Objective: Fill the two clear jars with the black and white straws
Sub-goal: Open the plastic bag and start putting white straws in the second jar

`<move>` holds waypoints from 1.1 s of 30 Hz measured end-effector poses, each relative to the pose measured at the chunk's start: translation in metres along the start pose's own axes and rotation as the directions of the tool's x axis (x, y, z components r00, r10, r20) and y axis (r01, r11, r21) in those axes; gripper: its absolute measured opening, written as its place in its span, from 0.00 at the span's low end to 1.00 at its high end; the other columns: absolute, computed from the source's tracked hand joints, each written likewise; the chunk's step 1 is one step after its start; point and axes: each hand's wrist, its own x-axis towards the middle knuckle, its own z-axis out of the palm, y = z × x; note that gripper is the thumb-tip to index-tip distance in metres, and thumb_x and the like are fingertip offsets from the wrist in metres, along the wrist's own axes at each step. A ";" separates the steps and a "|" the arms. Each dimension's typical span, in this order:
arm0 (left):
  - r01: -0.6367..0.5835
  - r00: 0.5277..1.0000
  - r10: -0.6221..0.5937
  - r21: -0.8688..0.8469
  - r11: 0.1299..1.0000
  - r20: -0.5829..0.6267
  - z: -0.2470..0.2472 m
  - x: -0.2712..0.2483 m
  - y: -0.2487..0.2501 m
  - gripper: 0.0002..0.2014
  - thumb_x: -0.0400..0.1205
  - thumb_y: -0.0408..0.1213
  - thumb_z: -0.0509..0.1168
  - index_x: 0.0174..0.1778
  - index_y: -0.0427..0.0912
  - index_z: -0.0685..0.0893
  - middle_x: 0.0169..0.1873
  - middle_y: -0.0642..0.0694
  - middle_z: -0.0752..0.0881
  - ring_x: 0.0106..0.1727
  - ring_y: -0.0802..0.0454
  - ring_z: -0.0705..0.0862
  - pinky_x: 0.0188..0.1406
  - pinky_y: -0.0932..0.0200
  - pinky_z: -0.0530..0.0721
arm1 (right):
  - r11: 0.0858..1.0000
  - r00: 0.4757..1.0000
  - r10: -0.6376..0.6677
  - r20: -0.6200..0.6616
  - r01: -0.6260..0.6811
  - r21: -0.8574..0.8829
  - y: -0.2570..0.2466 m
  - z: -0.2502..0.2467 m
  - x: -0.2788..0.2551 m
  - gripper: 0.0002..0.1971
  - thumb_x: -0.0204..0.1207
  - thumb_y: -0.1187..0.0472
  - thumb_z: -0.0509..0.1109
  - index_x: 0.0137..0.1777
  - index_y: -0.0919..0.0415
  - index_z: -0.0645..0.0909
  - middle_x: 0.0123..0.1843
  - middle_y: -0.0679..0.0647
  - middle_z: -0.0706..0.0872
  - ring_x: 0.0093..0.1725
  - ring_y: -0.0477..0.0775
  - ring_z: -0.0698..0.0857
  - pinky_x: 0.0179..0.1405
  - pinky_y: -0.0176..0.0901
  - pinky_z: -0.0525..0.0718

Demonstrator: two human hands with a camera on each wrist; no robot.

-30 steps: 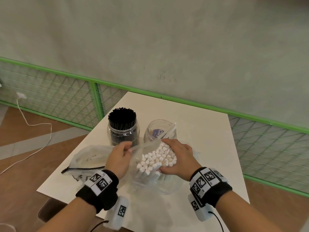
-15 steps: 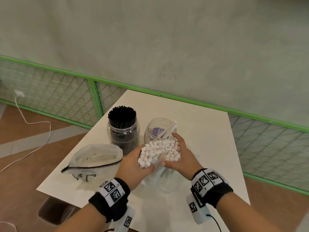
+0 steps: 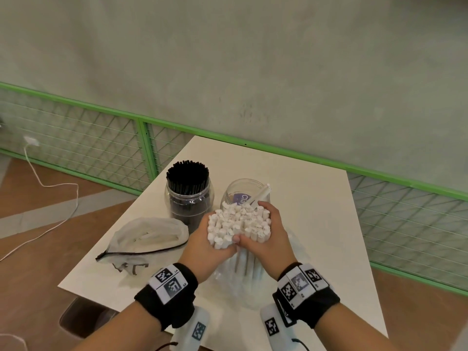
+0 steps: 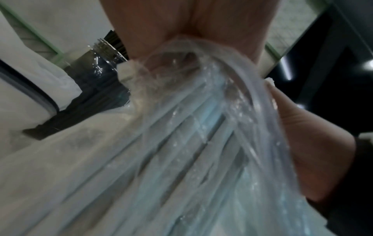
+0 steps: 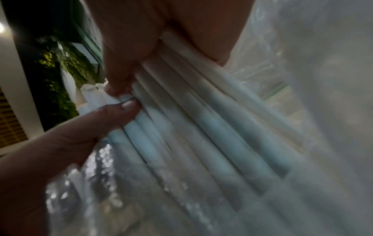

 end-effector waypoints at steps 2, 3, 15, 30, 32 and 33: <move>0.002 1.000 -0.002 -0.064 0.998 0.009 -0.004 -0.002 -0.001 0.33 0.67 0.30 0.79 0.59 0.61 0.72 0.55 0.61 0.85 0.58 0.67 0.83 0.50 0.73 0.80 | 1.000 1.000 -0.022 0.018 0.022 0.004 -0.002 0.002 0.003 0.38 0.58 0.59 0.84 0.66 0.42 0.69 0.59 0.36 0.84 0.62 0.38 0.82 0.59 0.34 0.82; 0.009 0.999 -0.007 -0.058 0.998 0.037 -0.006 -0.003 -0.002 0.34 0.66 0.32 0.79 0.60 0.61 0.71 0.56 0.60 0.85 0.60 0.65 0.82 0.51 0.72 0.80 | 0.999 0.999 -0.024 0.039 0.025 -0.022 -0.002 0.003 0.002 0.37 0.59 0.58 0.84 0.65 0.40 0.69 0.58 0.37 0.84 0.61 0.37 0.82 0.57 0.32 0.82; -0.408 0.905 0.149 0.711 0.573 0.399 -0.014 0.018 0.038 0.43 0.63 0.75 0.58 0.76 0.67 0.58 0.77 0.61 0.65 0.77 0.54 0.63 0.75 0.44 0.63 | 0.987 0.971 0.021 0.237 0.018 -0.162 0.005 0.005 -0.004 0.44 0.57 0.51 0.81 0.68 0.32 0.58 0.63 0.38 0.80 0.62 0.36 0.81 0.59 0.36 0.82; -0.372 0.928 0.239 0.715 0.592 0.285 0.003 0.009 0.024 0.18 0.72 0.58 0.64 0.58 0.64 0.76 0.57 0.65 0.79 0.59 0.56 0.73 0.51 0.61 0.75 | 0.851 0.946 0.041 0.321 0.135 -0.508 0.028 -0.039 -0.016 0.31 0.73 0.46 0.73 0.71 0.33 0.60 0.61 0.36 0.76 0.61 0.39 0.74 0.61 0.36 0.70; -0.366 0.931 0.236 0.721 0.588 0.280 0.004 0.009 0.025 0.17 0.72 0.58 0.64 0.57 0.64 0.76 0.57 0.66 0.79 0.59 0.56 0.73 0.50 0.61 0.75 | 0.897 0.955 -0.006 0.296 0.136 -0.420 0.027 -0.035 -0.015 0.15 0.78 0.44 0.65 0.63 0.41 0.74 0.55 0.38 0.83 0.54 0.38 0.79 0.53 0.36 0.74; -0.362 0.932 0.232 0.728 0.583 0.278 0.004 0.008 0.026 0.17 0.73 0.58 0.65 0.57 0.64 0.77 0.57 0.65 0.79 0.59 0.56 0.74 0.50 0.62 0.75 | 0.924 0.962 -0.014 0.271 0.116 -0.363 0.026 -0.035 -0.014 0.12 0.80 0.45 0.62 0.61 0.44 0.77 0.53 0.40 0.86 0.53 0.37 0.82 0.51 0.32 0.76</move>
